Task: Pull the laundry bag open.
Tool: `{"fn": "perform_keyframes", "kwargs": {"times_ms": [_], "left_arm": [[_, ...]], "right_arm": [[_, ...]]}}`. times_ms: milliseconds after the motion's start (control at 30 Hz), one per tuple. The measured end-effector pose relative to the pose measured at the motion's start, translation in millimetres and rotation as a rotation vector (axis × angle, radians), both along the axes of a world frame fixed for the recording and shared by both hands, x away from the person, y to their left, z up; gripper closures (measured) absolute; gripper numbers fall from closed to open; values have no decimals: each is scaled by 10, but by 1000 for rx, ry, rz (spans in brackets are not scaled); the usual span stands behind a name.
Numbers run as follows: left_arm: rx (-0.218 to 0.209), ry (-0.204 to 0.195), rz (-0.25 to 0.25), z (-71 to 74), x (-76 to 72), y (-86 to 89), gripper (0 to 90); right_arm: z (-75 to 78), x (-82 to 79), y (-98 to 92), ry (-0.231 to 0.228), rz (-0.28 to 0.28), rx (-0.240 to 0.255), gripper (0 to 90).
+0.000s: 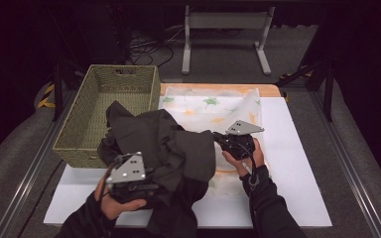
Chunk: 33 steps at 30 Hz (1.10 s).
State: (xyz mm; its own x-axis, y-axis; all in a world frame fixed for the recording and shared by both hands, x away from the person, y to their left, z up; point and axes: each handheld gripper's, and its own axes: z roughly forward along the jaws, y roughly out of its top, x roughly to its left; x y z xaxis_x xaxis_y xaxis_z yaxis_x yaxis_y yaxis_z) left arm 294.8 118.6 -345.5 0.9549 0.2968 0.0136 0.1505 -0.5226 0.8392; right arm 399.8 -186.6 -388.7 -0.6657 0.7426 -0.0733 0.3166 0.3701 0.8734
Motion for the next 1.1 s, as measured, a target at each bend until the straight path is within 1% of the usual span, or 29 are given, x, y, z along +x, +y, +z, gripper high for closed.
{"fn": "perform_keyframes", "kwargs": {"times_ms": [33, 67, 100, 133, 167, 200, 233, 267, 300, 333, 367, 400, 433, 467, 500, 533, 567, 600, 633, 733, 767, 833, 867, 900, 933, 1000, 1033, 1067, 1100], "left_arm": [[17, 5, -15, -34, 19, -80, 677], [25, 13, -23, -61, 38, -140, 677], [39, 35, -42, -105, 66, -239, 677], [51, 47, -55, -138, 94, -317, 677], [64, 71, -74, -181, 143, -410, 677], [73, 84, -83, -210, 182, -462, 677], [88, 112, -82, -262, 253, -543, 677], [97, 130, -79, -295, 299, -587, 677], [108, 143, -73, -339, 355, -644, 676], [121, 145, -64, -367, 393, -684, 676], [138, 163, -59, -407, 467, -736, 676], [154, 194, -33, -461, 568, -801, 677], [154, 194, -33, -461, 568, -801, 676], [163, 208, -19, -488, 616, -831, 676], [164, 222, 5, -516, 660, -861, 676], [176, 223, 17, -533, 692, -884, 676], [190, 227, 33, -554, 746, -925, 676], [184, 249, 51, -565, 783, -952, 675], [186, 257, 69, -567, 817, -982, 675], [198, 261, 152, -557, 924, -1064, 674], [194, 261, 179, -557, 966, -1083, 673], [172, 253, 241, -563, 1030, -1104, 670], [172, 253, 241, -563, 1030, -1104, 668], [154, 255, 269, -571, 1067, -1103, 668], [128, 268, 307, -586, 1108, -1106, 667], [92, 252, 375, -598, 1158, -1112, 662], [85, 231, 406, -603, 1189, -1119, 662], [66, 220, 444, -611, 1219, -1123, 661], [42, 220, 475, -622, 1255, -1124, 658]], "right_arm": [[2, 1, -4, -1, -2, 2, 894], [2, 1, -4, -1, -2, 2, 894], [3, 3, -7, -2, -2, 2, 894], [6, 2, -9, -1, -3, 3, 894], [10, 2, -12, -1, -4, 7, 894], [13, 3, -20, -1, -6, 8, 894], [15, 4, -26, -3, -8, 8, 894], [20, 4, -37, -3, -14, 11, 894], [25, 6, -55, -1, -22, 13, 894], [29, 6, -66, -2, -24, 11, 894], [38, 7, -80, -4, -26, 17, 894], [46, 5, -89, -2, -27, 22, 894], [46, 5, -89, -2, -27, 22, 894], [67, 2, -104, -6, -25, 26, 895], [86, -5, -113, -11, -26, 34, 895], [110, -15, -120, -15, -22, 39, 894], [128, -24, -119, -21, -20, 36, 895], [157, -47, -103, -30, -13, 29, 895], [179, -71, -80, -36, -7, 20, 895], [253, -137, -15, -56, 18, 9, 896], [271, -152, -4, -59, 25, 10, 896], [305, -186, 14, -62, 37, 13, 896], [321, -202, 20, -62, 43, 20, 896], [321, -202, 20, -62, 43, 20, 896], [336, -216, 26, -64, 50, 23, 896], [354, -256, 56, -67, 65, 16, 897], [354, -271, 73, -66, 74, 16, 897], [353, -282, 90, -66, 84, 14, 897], [352, -292, 109, -64, 92, 9, 897]]}}
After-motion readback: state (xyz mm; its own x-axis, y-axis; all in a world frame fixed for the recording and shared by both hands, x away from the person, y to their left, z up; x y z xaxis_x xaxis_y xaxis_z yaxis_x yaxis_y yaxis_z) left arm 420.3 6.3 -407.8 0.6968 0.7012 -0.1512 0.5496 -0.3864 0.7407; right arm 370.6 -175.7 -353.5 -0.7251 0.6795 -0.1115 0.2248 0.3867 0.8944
